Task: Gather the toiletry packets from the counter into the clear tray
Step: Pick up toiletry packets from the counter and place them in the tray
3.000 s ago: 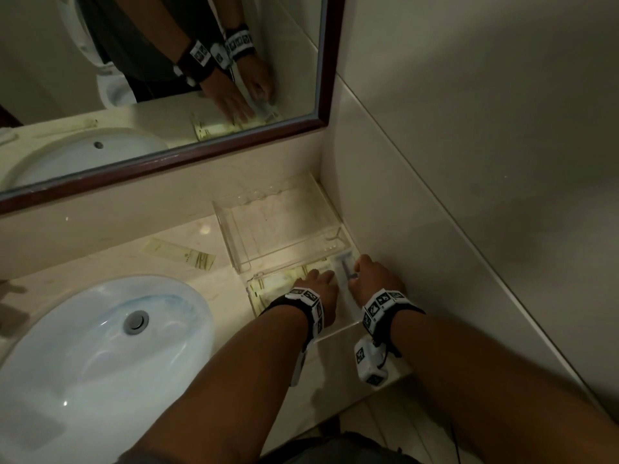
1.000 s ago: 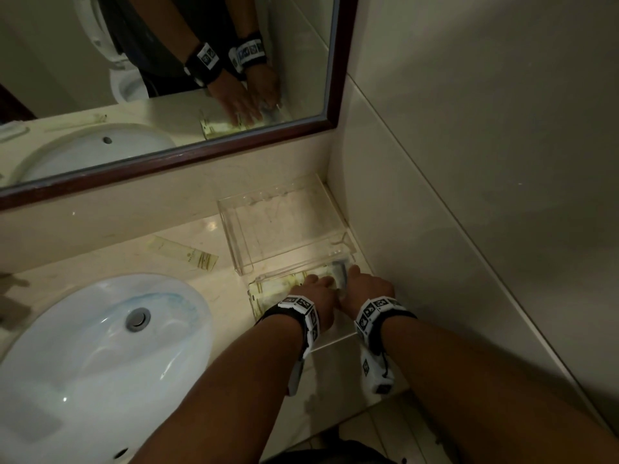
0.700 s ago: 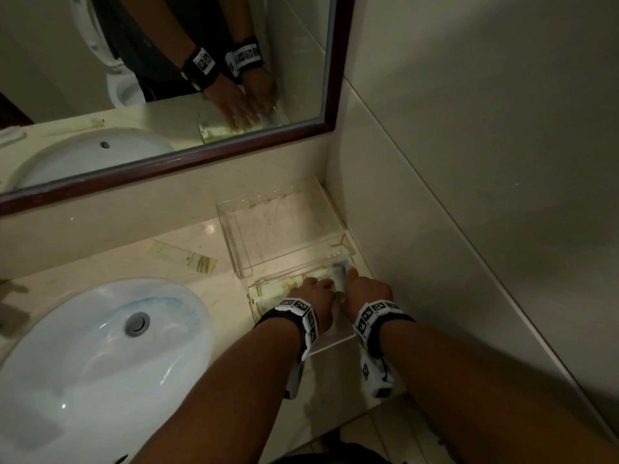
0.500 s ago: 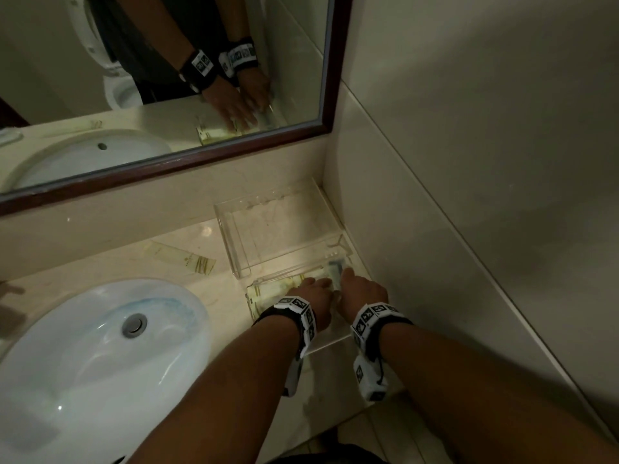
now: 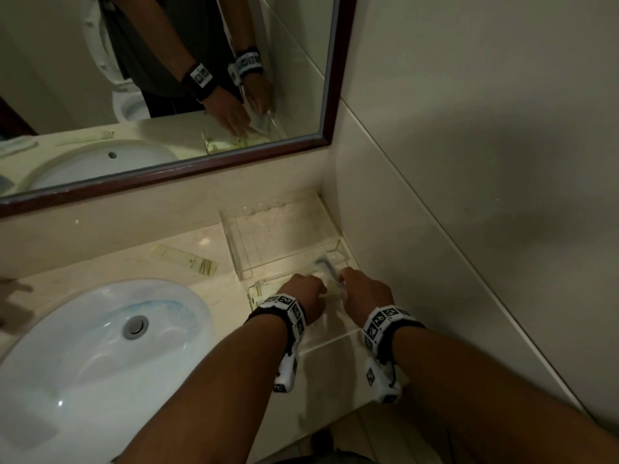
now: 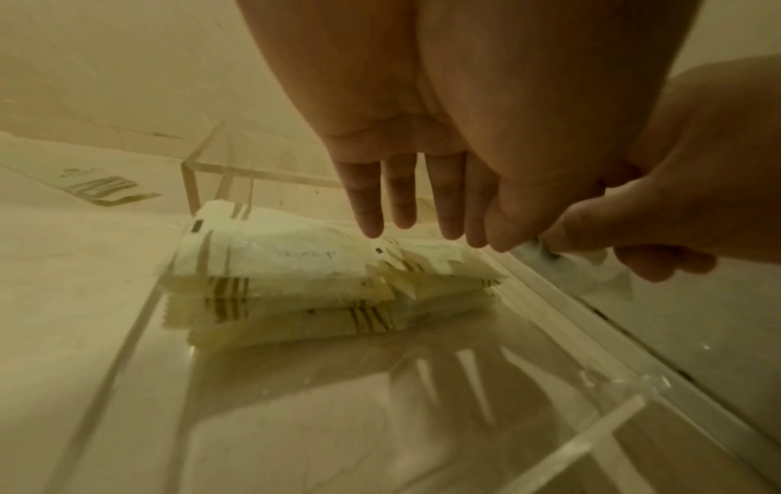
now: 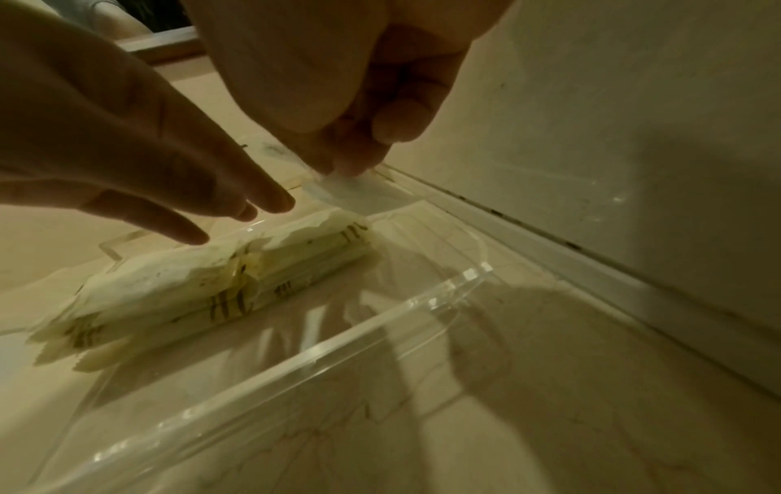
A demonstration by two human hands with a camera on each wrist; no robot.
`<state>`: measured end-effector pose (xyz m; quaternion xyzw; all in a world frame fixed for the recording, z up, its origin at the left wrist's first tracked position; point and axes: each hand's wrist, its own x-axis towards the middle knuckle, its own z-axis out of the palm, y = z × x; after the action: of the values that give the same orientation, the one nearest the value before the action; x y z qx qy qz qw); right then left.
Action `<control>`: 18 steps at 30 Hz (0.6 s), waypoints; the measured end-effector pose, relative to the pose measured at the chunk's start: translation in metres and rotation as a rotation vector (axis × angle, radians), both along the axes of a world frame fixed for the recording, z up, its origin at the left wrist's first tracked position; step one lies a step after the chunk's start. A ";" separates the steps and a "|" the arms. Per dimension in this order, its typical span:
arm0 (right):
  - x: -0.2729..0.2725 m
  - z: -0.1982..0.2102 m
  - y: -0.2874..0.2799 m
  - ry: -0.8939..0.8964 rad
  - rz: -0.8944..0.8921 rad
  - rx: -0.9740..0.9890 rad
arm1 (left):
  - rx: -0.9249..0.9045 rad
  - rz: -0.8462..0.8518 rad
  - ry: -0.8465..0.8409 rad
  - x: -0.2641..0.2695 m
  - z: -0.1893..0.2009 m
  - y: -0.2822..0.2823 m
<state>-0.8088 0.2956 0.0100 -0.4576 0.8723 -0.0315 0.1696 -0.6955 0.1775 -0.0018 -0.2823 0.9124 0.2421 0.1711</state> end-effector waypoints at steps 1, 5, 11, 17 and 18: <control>-0.001 -0.001 0.001 0.004 0.003 -0.001 | 0.018 0.001 -0.015 0.002 -0.002 0.001; -0.001 -0.004 0.004 0.019 0.013 -0.004 | 0.005 0.027 -0.009 0.006 0.008 0.006; 0.002 -0.003 0.008 0.051 0.101 0.002 | -0.082 0.296 0.154 0.013 0.024 -0.002; 0.000 0.002 0.003 0.085 0.189 -0.032 | -0.026 0.253 0.200 0.013 0.027 0.000; 0.000 0.004 0.002 0.084 0.199 -0.056 | -0.020 0.231 0.174 0.012 0.025 0.000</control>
<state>-0.8090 0.2978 0.0136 -0.5473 0.8277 -0.0198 0.1225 -0.6833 0.1780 0.0237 -0.3650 0.8876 0.2746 0.0596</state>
